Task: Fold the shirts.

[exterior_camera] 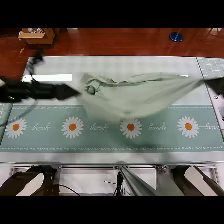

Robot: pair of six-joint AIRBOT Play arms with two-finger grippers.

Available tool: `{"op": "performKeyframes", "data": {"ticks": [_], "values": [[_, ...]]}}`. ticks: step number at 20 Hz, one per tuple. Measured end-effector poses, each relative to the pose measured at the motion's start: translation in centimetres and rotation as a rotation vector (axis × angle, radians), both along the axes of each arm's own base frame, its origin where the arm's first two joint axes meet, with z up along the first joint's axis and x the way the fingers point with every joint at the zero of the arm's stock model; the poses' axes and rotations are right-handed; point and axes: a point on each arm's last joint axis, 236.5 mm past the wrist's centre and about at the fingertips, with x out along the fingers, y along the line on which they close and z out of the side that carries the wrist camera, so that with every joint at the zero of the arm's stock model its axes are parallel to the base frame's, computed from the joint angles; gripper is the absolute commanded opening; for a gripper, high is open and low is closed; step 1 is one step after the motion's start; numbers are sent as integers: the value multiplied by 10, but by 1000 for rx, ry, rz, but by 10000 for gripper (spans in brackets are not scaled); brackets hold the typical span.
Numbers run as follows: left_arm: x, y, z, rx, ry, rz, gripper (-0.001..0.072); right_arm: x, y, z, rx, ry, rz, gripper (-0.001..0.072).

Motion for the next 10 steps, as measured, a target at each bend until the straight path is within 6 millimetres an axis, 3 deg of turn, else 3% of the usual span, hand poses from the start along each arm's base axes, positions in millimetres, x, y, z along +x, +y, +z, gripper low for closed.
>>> {"op": "performKeyframes", "data": {"ticks": [2, 5, 7, 9, 10], "values": [[8, 24, 99, 10, -259, 84, 30, -7, 7, 90, -99, -189, -35, 15], [-21, 50, 234, 59, -621, 186, 29, -43, 30, 217, -226, -456, -108, 14], [-58, 55, 302, 103, -818, 239, 29, -76, 51, 278, -305, -580, -146, 14], [-96, 56, 346, 166, -955, 293, 30, -109, 70, 324, -384, -668, -189, 14], [-112, 57, 359, 200, -997, 324, 29, -125, 79, 341, -421, -694, -209, 14]]}}
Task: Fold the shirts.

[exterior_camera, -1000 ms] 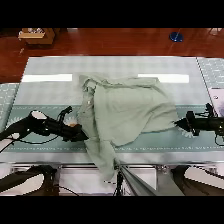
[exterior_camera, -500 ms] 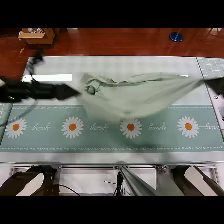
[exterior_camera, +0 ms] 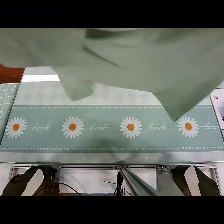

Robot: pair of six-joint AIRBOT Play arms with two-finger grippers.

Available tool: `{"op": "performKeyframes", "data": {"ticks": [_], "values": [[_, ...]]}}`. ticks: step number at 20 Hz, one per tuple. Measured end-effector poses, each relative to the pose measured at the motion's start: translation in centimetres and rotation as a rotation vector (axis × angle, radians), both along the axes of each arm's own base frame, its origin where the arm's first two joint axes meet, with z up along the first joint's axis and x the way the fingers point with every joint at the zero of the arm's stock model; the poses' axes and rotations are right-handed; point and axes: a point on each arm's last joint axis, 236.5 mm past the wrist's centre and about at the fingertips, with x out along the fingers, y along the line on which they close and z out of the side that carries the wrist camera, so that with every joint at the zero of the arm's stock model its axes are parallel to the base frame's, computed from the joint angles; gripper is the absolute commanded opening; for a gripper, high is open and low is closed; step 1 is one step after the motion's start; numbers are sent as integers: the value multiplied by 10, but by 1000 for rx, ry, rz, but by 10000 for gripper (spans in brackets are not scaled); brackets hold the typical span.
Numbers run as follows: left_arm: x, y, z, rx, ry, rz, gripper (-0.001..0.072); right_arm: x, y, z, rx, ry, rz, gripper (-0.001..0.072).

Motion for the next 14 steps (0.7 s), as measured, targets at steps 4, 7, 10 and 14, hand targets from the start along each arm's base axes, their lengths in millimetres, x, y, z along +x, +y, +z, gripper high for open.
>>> {"op": "performKeyframes", "data": {"ticks": [4, 7, 10, 14], "values": [[-58, 4, 8, 60, -35, 146, 30, -50, 30, 23, -113, 4, -84, 14], [-90, 13, -9, 95, 7, 254, 29, -79, 36, 16, -199, 61, -186, 14], [-112, 27, -32, 112, 82, 354, 29, -101, 34, -1, -243, 139, -265, 15], [-129, 38, -65, 132, 203, 422, 29, -116, 39, -37, -260, 287, -273, 15]]}}
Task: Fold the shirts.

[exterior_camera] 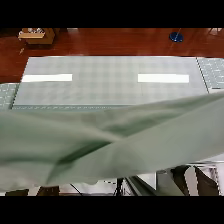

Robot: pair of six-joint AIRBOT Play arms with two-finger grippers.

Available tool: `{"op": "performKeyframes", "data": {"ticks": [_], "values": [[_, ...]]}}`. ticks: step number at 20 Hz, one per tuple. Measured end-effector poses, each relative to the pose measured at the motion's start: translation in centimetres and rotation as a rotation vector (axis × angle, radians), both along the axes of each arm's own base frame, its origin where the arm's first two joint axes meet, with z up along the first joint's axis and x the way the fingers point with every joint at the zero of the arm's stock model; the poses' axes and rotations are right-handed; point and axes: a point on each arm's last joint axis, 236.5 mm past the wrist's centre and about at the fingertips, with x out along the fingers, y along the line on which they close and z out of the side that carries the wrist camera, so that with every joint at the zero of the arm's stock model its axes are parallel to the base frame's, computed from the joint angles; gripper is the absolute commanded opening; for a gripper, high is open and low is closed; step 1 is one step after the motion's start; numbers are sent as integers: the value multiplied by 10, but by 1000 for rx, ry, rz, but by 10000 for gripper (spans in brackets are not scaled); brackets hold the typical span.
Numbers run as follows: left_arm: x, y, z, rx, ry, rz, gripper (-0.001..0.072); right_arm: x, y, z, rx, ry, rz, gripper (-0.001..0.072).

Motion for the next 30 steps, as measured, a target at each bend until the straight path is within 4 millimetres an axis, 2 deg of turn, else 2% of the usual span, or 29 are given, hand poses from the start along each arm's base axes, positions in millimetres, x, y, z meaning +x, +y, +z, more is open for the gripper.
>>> {"op": "performKeyframes", "data": {"ticks": [2, 4, 8, 13, 17, 20, 21, 24, 27, 30], "values": [[-2, 6, -9, -3, 36, 28, 29, -8, -1, -17, 2, 70, -8, 14], [3, 13, -20, -16, 83, 52, 29, -17, -13, -27, 4, 110, -41, 14], [27, 18, -52, -56, 223, 35, 29, -23, -44, -49, 34, 201, -76, 14], [46, 17, -82, -103, 341, -3, 29, -1, -72, -96, 90, 376, -99, 14], [65, 21, -113, -147, 458, -14, 28, 23, -90, -147, 136, 544, -115, 14], [91, 29, -161, -201, 631, -22, 29, 54, -104, -185, 170, 665, -112, 14], [100, 31, -178, -219, 688, -30, 29, 69, -110, -197, 183, 696, -110, 15], [146, 36, -220, -283, 786, -59, 29, 121, -124, -228, 228, 771, -87, 14], [208, 33, -257, -305, 827, -108, 29, 184, -129, -265, 269, 826, -26, 15], [272, 20, -297, -279, 845, -165, 30, 244, -126, -305, 266, 855, 34, 14]]}}
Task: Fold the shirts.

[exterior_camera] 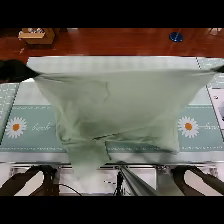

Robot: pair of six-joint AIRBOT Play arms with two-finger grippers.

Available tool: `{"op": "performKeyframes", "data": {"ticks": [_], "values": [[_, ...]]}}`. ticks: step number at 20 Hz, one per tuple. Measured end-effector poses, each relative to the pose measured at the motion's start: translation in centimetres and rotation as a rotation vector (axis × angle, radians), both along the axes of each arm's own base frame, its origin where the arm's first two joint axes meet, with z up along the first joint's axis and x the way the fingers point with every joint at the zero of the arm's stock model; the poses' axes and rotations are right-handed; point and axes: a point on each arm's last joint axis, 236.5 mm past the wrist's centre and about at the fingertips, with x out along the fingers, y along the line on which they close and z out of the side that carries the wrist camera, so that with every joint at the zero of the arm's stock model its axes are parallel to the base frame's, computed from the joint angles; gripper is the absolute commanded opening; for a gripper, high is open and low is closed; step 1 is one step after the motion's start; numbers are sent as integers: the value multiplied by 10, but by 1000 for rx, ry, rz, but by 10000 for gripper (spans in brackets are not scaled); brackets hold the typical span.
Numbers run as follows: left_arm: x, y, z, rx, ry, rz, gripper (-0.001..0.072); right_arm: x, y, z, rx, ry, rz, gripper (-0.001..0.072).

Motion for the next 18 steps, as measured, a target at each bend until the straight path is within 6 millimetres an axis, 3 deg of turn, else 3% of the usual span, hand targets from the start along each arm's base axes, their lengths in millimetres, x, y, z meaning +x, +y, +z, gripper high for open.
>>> {"op": "performKeyframes", "data": {"ticks": [3, 8, 12, 18], "values": [[60, -15, -35, 26, -39, -65, 30, 59, 7, -32, 3, -46, 31, 14], [139, -15, -57, 96, -203, -79, 30, 137, 14, -56, -5, -207, 25, 14], [170, -17, -88, 129, -227, -83, 30, 170, 23, -81, -3, -247, 28, 14], [204, -12, -141, 162, -224, -55, 30, 197, 39, -133, 15, -225, 36, 15]]}}
